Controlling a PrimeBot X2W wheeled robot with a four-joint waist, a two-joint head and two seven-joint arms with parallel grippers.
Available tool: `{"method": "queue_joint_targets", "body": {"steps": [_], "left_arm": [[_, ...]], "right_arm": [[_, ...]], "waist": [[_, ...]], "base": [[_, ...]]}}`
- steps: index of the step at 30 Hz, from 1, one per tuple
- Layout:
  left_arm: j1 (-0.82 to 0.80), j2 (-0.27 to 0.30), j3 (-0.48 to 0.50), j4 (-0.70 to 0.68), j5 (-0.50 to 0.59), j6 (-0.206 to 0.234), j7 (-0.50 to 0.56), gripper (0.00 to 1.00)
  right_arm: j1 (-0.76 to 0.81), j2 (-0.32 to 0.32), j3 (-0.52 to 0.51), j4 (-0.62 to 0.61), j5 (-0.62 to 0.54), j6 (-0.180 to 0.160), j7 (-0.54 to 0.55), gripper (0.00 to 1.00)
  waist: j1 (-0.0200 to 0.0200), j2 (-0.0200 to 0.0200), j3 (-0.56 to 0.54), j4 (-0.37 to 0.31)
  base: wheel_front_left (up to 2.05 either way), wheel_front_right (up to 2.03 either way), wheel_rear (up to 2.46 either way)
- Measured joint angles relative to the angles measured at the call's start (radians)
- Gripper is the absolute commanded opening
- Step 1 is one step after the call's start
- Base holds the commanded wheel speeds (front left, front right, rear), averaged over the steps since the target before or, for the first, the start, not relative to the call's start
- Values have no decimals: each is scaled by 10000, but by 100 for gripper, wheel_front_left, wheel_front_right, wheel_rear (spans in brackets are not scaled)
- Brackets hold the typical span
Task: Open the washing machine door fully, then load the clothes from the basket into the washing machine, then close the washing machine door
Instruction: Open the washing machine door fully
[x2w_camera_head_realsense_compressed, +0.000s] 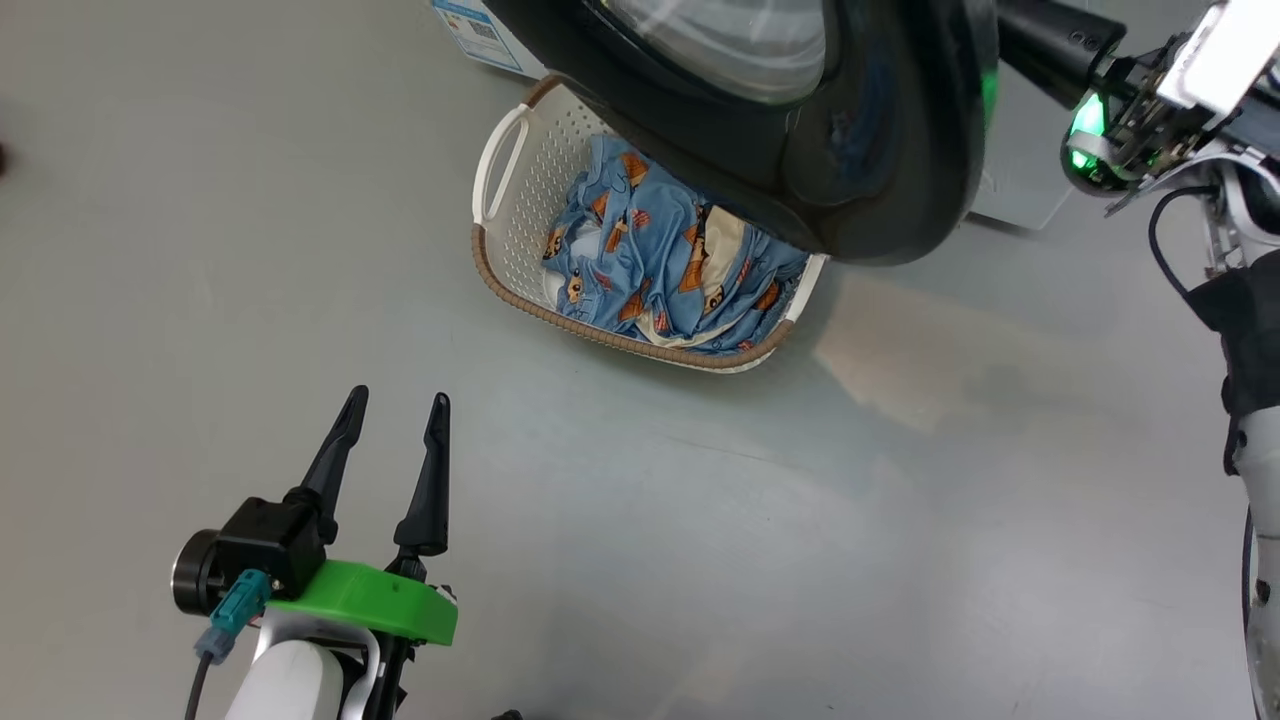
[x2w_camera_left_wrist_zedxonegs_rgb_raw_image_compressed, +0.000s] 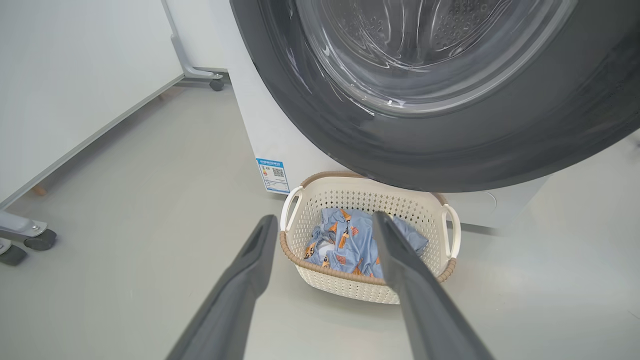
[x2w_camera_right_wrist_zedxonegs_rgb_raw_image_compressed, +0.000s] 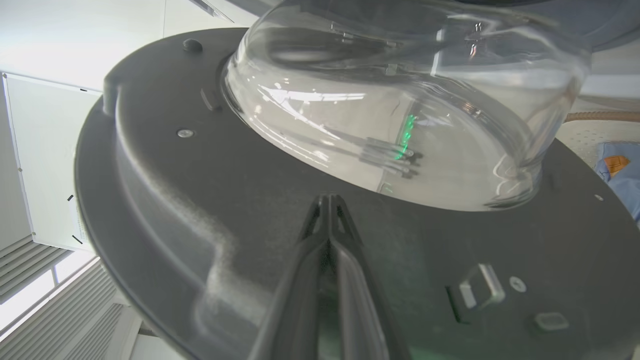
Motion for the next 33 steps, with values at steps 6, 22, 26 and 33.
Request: {"method": "queue_joint_targets", "body": {"steps": [6, 22, 26, 33], "left_arm": [[10, 0, 12, 115, -56, 0, 0, 100], [240, 13, -322, 460, -330, 0, 0, 100], [315, 13, -485, 481, -330, 0, 0, 100], [354, 27, -608, 476, -389, 0, 0, 100]], "right_arm": [[611, 412, 255, -230, 2, -15, 50, 0], [2658, 1394, 1124, -815, -226, -13, -433, 0], [3013, 1444, 1319, -880, -495, -13, -767, 0], [3203, 1494, 1632, -932, -802, -13, -1344, 0]], "waist": [[0, 0, -454, -51], [-1, 0, -1869, 14], [-1, 0, -2133, 155], [-1, 0, -2356, 564]], "base": [[0, 0, 0], [0, 0, 0], [0, 0, 0], [0, 0, 0]]}}
